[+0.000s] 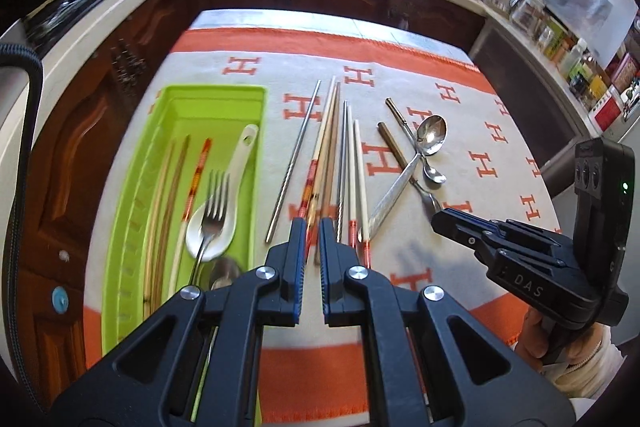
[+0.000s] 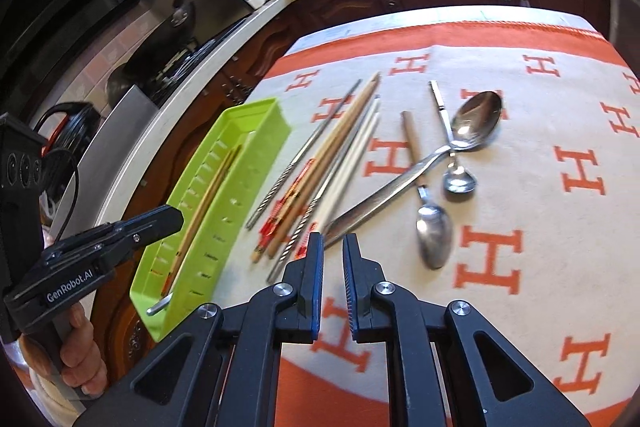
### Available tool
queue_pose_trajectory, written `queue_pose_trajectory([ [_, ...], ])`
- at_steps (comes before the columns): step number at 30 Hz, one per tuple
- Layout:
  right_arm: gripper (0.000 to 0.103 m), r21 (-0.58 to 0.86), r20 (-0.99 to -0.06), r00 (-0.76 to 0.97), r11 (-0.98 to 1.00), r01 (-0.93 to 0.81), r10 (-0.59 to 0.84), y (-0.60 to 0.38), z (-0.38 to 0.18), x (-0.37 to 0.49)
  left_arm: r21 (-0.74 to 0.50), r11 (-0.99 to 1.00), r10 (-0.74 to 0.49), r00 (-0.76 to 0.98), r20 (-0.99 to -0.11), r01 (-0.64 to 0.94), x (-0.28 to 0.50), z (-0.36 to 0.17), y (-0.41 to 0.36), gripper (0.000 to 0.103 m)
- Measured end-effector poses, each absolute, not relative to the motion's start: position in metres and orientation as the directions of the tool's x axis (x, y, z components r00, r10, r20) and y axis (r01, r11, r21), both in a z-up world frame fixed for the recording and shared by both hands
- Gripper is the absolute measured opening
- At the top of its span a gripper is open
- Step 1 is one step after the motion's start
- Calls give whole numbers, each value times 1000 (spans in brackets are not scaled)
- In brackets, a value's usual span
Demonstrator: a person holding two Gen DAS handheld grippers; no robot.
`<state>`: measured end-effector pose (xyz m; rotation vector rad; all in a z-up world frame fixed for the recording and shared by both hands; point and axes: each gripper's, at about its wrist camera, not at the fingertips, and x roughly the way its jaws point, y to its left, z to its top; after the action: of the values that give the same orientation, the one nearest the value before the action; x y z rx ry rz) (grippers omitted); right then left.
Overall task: Organize utensils
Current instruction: 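Move both tools back over the remaining utensils on the cloth, then grasp a metal chopstick with the left tool while the right tool grasps a red-striped chopstick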
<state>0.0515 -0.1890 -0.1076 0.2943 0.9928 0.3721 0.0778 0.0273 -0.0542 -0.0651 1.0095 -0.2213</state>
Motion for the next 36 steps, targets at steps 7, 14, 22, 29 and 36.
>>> queue_pose_trajectory([
  [7, 11, 450, -773, 444, 885, -120, 453, -197, -106, 103, -76, 969, -176, 445, -878, 234, 146, -54, 0, 4],
  [14, 18, 509, -809, 314, 860, -48, 497, -182, -122, 165, -46, 963, -147, 374, -916, 265, 190, -69, -14, 4],
  [22, 19, 471, -859, 218, 882, -18, 463, -153, -150, 180, -40, 964, -137, 361, -923, 263, 205, -80, -12, 4],
  [29, 14, 424, -881, 221, 905, -18, 418, -144, -156, 179, -61, 964, -150, 339, -929, 258, 213, -87, -12, 4],
  [36, 6, 403, -885, 259, 915, 10, 387, -161, -155, 171, -62, 962, -146, 311, -939, 266, 224, -100, -21, 4],
])
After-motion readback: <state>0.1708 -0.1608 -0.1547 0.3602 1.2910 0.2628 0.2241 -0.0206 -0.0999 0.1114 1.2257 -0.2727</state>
